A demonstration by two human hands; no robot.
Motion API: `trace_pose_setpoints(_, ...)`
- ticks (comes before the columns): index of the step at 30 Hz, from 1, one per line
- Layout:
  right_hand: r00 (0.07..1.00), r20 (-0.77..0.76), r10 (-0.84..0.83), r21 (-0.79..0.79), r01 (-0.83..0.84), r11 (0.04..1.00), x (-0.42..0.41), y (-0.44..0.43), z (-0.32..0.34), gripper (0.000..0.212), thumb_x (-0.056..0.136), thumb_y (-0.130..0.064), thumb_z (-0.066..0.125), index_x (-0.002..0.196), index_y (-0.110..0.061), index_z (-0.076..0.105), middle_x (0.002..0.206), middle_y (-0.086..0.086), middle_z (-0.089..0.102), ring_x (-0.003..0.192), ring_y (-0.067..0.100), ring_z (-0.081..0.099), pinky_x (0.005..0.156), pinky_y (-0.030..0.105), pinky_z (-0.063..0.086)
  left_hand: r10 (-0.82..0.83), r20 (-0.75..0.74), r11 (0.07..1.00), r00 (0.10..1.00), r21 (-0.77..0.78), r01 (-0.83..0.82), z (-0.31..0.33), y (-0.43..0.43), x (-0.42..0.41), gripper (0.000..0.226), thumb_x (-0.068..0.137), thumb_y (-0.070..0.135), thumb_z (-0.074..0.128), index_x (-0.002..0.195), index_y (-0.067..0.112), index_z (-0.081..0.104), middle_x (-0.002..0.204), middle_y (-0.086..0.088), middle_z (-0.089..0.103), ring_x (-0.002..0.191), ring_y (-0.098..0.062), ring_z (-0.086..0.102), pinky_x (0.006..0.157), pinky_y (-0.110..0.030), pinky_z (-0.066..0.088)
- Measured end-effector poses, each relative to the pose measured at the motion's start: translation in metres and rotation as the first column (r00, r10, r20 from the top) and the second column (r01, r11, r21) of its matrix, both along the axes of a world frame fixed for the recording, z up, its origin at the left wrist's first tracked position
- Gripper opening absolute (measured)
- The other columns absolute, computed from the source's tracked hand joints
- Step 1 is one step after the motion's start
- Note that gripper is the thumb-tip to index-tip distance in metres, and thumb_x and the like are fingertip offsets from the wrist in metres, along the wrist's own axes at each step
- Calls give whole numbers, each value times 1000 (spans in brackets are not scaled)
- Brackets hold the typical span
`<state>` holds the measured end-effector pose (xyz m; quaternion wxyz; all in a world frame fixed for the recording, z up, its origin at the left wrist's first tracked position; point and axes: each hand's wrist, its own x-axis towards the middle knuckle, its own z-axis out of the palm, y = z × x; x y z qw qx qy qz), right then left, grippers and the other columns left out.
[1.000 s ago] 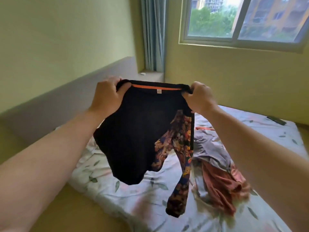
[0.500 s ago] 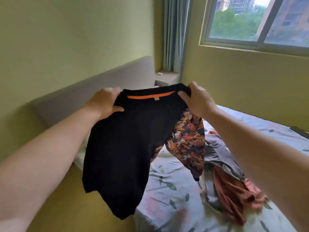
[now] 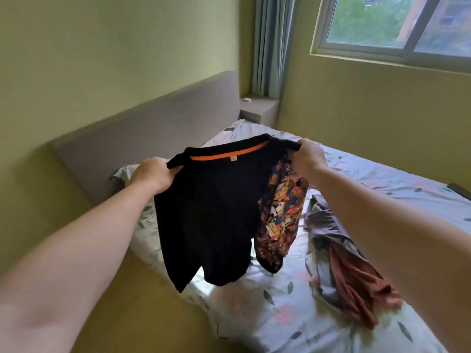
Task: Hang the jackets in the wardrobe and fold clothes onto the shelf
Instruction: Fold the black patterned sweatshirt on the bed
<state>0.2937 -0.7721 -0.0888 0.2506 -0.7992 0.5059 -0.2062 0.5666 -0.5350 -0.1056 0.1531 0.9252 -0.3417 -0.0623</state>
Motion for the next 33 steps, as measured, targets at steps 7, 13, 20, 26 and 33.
trace_pose_setpoints(7, 972, 186, -144, -85, 162, 983, -12, -5, 6, 8, 102, -15, 45, 101, -7, 45, 96, 15, 57, 84, 33, 54, 68, 37, 39, -38, -529, 914, 848, -362, -185, 5, -15, 8, 71, 89, 75, 47, 107, 9, 67, 106, -10, 69, 90, -32, 70, 78, -47, 63)
trace_pose_setpoints(13, 902, 427, -67, -160, 149, 976, 8, 21, 15, 11, 104, -19, 44, 105, -9, 42, 98, 10, 56, 81, 25, 54, 65, 34, 40, -15, -319, 825, 948, -540, -168, 18, -31, -5, 66, 104, 59, 27, 75, 7, 55, 84, -24, 63, 95, -49, 62, 84, -53, 50)
trace_pose_setpoints(20, 967, 254, -34, -75, 55, 996, 4, 23, 12, 35, 106, -42, 40, 107, -8, 50, 90, 9, 61, 77, 29, 59, 65, 40, 46, -106, -177, 820, 978, -572, -14, 9, -14, 12, 57, 108, 50, 29, 67, 15, 47, 67, -2, 50, 70, -26, 49, 66, -36, 35)
trace_pose_setpoints(26, 984, -114, -137, -401, 80, 913, 0, 38, 3, 51, 102, -62, 28, 96, -15, 45, 77, 6, 55, 72, 32, 54, 63, 36, 38, -28, -46, 847, 999, -531, -1, 3, 0, 24, 62, 103, 61, 25, 72, 15, 53, 73, -6, 59, 79, -33, 59, 79, -45, 48)
trace_pose_setpoints(33, 936, -324, -138, -547, -66, 834, 19, 46, 5, 72, 93, -76, 25, 87, -17, 65, 82, 12, 65, 72, 33, 60, 62, 33, 42, 90, 19, 862, 996, -502, -69, -3, 9, 43, 62, 103, 60, 27, 78, 12, 57, 80, -8, 59, 81, -30, 56, 76, -42, 46)
